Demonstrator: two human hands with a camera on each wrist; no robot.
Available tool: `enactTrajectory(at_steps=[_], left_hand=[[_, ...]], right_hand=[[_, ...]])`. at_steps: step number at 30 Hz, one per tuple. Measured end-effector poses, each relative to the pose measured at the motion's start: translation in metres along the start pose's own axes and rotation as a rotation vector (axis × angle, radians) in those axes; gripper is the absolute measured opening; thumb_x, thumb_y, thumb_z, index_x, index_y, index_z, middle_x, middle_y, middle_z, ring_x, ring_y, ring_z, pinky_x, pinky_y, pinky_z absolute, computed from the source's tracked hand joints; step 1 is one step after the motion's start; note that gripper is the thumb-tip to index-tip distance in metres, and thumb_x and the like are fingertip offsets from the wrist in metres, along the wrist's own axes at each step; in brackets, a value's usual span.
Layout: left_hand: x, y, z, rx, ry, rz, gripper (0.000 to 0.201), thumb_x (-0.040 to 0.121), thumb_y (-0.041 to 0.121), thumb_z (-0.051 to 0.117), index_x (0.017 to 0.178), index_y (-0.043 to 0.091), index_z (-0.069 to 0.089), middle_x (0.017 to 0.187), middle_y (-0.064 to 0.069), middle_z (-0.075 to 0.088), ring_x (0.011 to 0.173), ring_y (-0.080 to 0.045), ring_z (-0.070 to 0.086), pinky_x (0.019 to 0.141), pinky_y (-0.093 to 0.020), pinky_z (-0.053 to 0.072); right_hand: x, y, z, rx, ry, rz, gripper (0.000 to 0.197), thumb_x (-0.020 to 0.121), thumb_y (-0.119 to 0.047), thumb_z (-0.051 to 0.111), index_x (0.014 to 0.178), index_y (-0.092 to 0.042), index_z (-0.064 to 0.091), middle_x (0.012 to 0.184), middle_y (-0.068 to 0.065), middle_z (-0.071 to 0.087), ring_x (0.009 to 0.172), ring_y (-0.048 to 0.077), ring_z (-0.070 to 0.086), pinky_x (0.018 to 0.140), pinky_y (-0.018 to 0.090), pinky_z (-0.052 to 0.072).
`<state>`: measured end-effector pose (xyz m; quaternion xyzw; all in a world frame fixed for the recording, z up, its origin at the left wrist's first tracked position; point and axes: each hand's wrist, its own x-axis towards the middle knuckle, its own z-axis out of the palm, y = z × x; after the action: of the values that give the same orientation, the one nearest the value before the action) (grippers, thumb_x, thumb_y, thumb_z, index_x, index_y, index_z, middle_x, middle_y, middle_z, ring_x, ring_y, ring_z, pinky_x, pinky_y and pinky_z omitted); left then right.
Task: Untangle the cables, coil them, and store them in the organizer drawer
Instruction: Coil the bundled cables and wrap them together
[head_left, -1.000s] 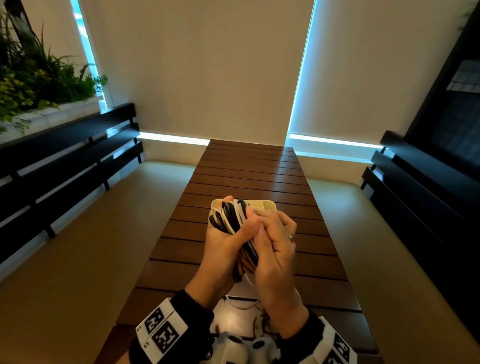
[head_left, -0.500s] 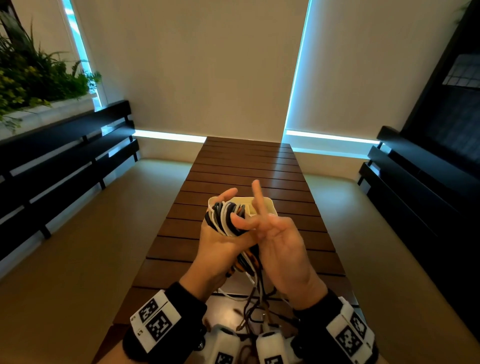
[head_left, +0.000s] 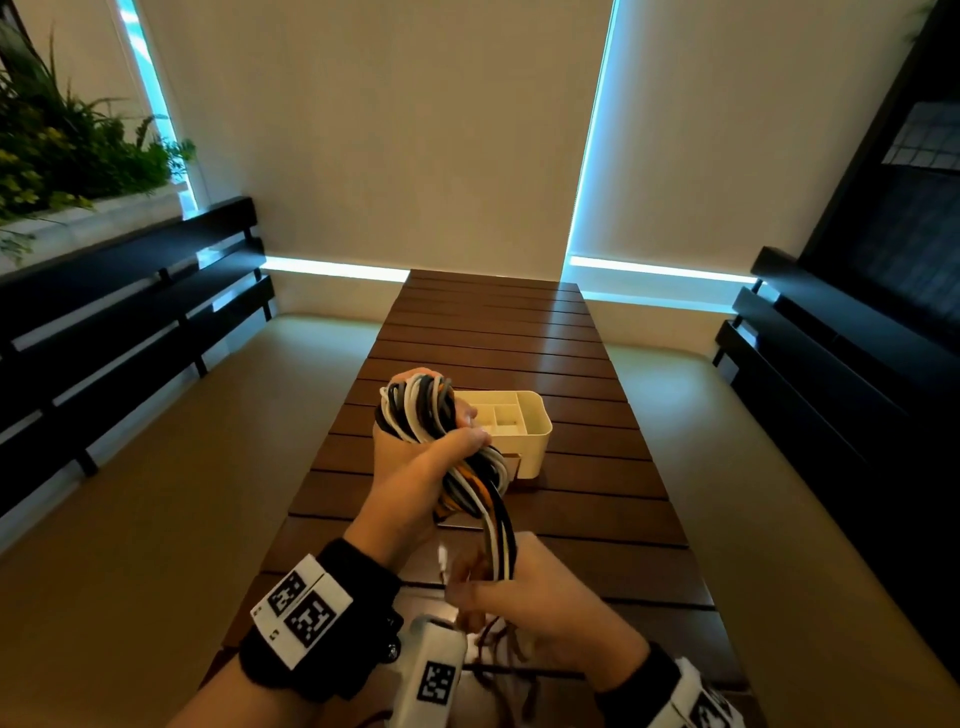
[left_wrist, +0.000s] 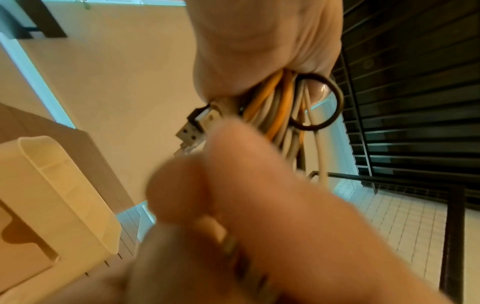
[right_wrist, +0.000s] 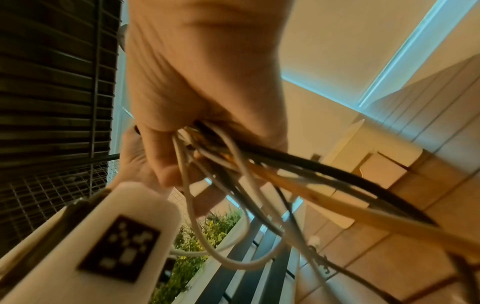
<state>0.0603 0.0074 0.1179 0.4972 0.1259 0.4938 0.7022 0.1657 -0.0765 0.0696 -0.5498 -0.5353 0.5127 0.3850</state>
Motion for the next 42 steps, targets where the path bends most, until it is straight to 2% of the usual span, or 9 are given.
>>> enactTrajectory(at_steps=[5,10,13,15,19,25,29,34,42], left_hand=[[0.0,0.003,-0.002,-0.222,-0.04,-0.155,0.018,0.069,0.001,0.059,0.064,0.019,0.057,0.069,-0.001,0.052,0.061,-0.011,0.058,0.059,-0.028,0.054],[-0.006,-0.002,-0.001,-0.445,-0.112,-0.303,0.022,0.055,0.007,0.071,0.068,0.019,0.057,0.071,0.0,0.055,0.071,-0.016,0.056,0.076,-0.037,0.046],[-0.01,-0.008,0.003,-0.522,-0.168,-0.374,0.033,0.048,0.01,0.081,0.068,0.019,0.057,0.068,0.0,0.057,0.072,-0.014,0.056,0.076,-0.032,0.046],[-0.012,-0.007,0.006,-0.535,-0.179,-0.399,0.033,0.047,0.01,0.081,0.067,0.019,0.057,0.066,0.001,0.057,0.07,-0.012,0.057,0.072,-0.031,0.048],[-0.017,-0.004,0.01,-0.519,-0.177,-0.401,0.018,0.055,0.005,0.063,0.065,0.02,0.065,0.061,0.005,0.059,0.061,-0.009,0.06,0.066,-0.028,0.051],[-0.017,-0.01,-0.003,-0.461,-0.16,-0.531,0.034,0.051,-0.004,0.064,0.08,0.014,0.063,0.063,0.002,0.057,0.059,-0.014,0.06,0.062,-0.031,0.052],[-0.023,-0.008,-0.007,-0.188,-0.3,-0.665,0.031,0.053,-0.002,0.065,0.081,0.011,0.059,0.065,0.0,0.059,0.061,-0.015,0.062,0.062,-0.03,0.05],[-0.025,-0.018,-0.007,-0.034,-0.285,-0.666,0.027,0.051,-0.004,0.065,0.075,0.009,0.064,0.069,-0.005,0.061,0.067,-0.021,0.066,0.063,-0.033,0.055],[-0.027,-0.017,-0.01,0.161,-0.22,-0.518,0.022,0.059,-0.006,0.058,0.074,0.009,0.063,0.069,-0.004,0.062,0.074,-0.021,0.063,0.067,-0.035,0.053]], right_hand=[[-0.001,0.003,0.002,-0.008,-0.064,-0.018,0.011,0.082,-0.01,0.066,0.074,-0.017,0.063,0.049,-0.01,0.055,0.043,0.006,0.048,0.05,0.021,0.043],[0.009,0.0,-0.008,-0.245,-0.173,-0.012,0.02,0.08,-0.017,0.07,0.09,0.0,0.065,0.072,0.009,0.062,0.064,0.023,0.058,0.061,0.023,0.047],[0.013,-0.006,-0.015,-0.422,-0.253,-0.041,0.017,0.086,-0.014,0.064,0.1,-0.005,0.066,0.083,0.0,0.069,0.075,0.012,0.061,0.071,0.013,0.049],[0.015,-0.007,-0.016,-0.536,-0.257,-0.075,0.024,0.09,-0.016,0.059,0.112,-0.006,0.063,0.104,0.011,0.068,0.084,0.009,0.06,0.079,0.011,0.048],[0.017,-0.008,-0.022,-0.861,-0.1,-0.106,0.034,0.093,-0.012,0.05,0.126,-0.001,0.049,0.13,0.016,0.052,0.121,0.022,0.045,0.101,0.014,0.028],[0.027,-0.005,-0.053,-1.251,0.074,-0.311,0.024,0.086,-0.02,0.058,0.11,-0.022,0.063,0.114,-0.002,0.066,0.114,0.015,0.052,0.108,0.03,0.024],[0.027,-0.014,-0.073,-1.485,0.158,-0.146,0.013,0.086,-0.03,0.054,0.094,-0.029,0.064,0.092,-0.008,0.063,0.098,0.014,0.051,0.086,0.034,0.025],[0.023,-0.024,-0.074,-1.141,-0.022,0.041,0.01,0.079,-0.019,0.063,0.08,-0.01,0.068,0.078,0.005,0.067,0.076,0.019,0.061,0.077,0.033,0.049],[0.016,-0.033,-0.088,-0.306,-0.185,0.267,0.016,0.083,-0.002,0.059,0.07,-0.012,0.059,0.049,-0.008,0.054,0.043,0.003,0.048,0.048,0.015,0.041]])
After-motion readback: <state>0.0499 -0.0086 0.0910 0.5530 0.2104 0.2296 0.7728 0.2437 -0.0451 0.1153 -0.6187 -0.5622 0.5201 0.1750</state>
